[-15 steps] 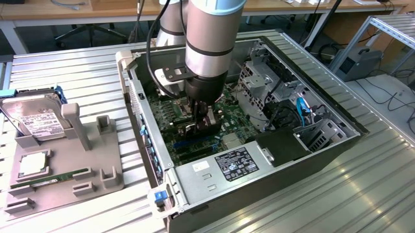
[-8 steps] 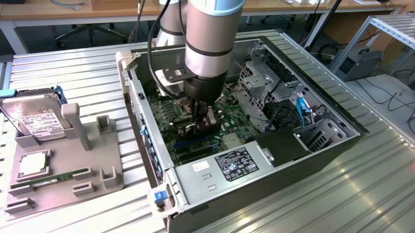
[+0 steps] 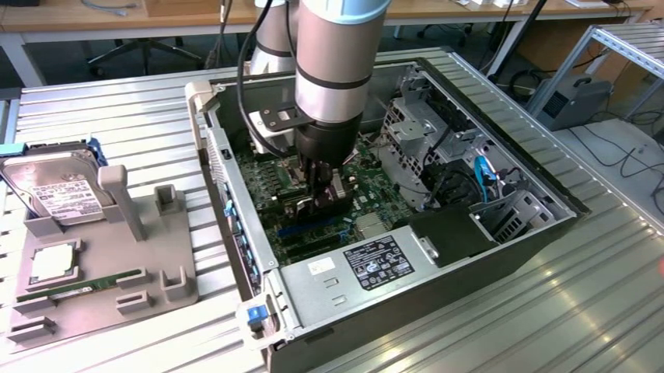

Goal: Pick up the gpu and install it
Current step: 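Press down on the gpu until it lock into place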

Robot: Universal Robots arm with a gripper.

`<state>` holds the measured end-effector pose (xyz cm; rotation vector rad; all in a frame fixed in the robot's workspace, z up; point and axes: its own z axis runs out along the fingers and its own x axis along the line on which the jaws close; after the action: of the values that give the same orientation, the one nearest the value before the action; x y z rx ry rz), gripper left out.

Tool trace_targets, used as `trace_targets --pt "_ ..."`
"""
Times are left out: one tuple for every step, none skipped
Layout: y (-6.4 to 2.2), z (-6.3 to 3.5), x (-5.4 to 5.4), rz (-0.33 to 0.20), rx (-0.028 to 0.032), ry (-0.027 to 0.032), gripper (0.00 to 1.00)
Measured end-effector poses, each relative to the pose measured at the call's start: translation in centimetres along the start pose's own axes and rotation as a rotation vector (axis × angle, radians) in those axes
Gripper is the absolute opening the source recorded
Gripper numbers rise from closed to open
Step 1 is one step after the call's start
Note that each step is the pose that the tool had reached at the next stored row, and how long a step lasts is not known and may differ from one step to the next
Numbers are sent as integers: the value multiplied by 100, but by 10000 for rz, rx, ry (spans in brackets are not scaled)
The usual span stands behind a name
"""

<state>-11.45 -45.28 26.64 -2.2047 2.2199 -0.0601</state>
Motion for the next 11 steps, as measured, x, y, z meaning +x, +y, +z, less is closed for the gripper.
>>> trace_targets --pt "0 0 0 -12 -1 6 26" --pt "0 0 -1 -13 0 8 26" --pt "-1 2 -3 -14 0 8 26" --pt "-1 5 -3 -14 -1 9 26" --pt "-1 9 -4 -14 -1 10 26" --pt "-1 11 -3 -13 -2 11 26" --pt "-1 11 -3 -13 -3 12 26" --pt "-1 12 -3 -14 -3 11 26" --pt "-1 13 -3 -14 -3 10 26" --pt "-1 13 -3 -13 -2 9 26" --pt "-1 13 -3 -13 -2 9 26"
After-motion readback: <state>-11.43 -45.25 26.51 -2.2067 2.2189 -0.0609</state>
